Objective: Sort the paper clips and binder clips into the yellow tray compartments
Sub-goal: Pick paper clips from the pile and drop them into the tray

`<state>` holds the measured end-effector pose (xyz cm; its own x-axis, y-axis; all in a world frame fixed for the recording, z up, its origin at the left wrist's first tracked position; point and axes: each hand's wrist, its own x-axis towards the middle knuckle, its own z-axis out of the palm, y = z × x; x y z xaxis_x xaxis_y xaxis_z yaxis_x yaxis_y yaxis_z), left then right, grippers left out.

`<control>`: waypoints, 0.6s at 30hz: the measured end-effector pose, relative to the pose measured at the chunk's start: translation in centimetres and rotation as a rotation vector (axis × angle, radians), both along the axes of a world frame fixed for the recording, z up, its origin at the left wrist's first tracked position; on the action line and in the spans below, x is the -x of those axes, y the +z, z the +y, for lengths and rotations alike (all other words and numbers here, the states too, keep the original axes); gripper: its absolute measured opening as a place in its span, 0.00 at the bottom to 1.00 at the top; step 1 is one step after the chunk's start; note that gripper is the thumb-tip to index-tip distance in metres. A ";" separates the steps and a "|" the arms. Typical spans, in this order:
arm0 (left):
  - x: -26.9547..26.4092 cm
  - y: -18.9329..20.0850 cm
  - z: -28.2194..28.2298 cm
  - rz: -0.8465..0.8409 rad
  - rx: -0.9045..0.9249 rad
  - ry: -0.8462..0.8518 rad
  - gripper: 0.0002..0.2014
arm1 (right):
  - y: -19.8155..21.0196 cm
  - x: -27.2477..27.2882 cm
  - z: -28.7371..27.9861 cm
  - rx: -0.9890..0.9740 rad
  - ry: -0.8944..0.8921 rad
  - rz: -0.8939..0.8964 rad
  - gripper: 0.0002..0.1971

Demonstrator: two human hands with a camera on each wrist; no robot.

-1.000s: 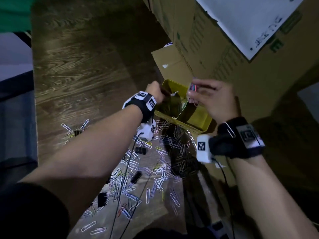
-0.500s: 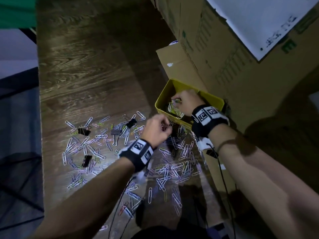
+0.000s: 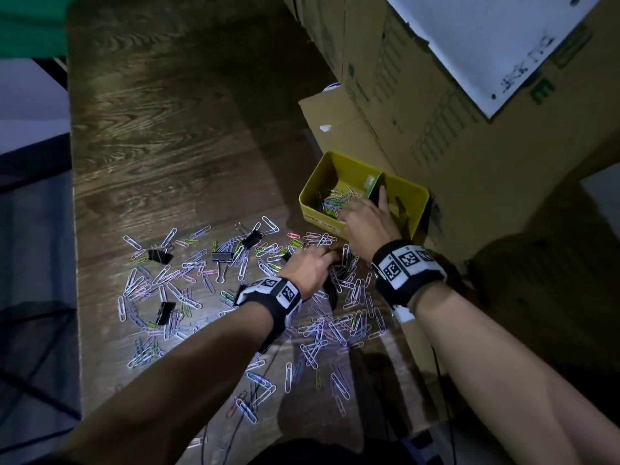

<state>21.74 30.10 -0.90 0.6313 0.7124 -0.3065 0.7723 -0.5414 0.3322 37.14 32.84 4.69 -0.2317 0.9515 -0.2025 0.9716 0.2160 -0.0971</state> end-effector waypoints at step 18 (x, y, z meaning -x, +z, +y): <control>4.0 2.7 1.5 0.197 -0.123 0.065 0.28 | -5.7 0.2 -6.4 0.290 0.009 0.144 0.31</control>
<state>17.73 31.62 1.75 0.5199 0.7889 -0.3277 0.8500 -0.5159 0.1065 36.99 26.44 -1.00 -0.2857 0.8566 -0.4296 0.9417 0.1678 -0.2918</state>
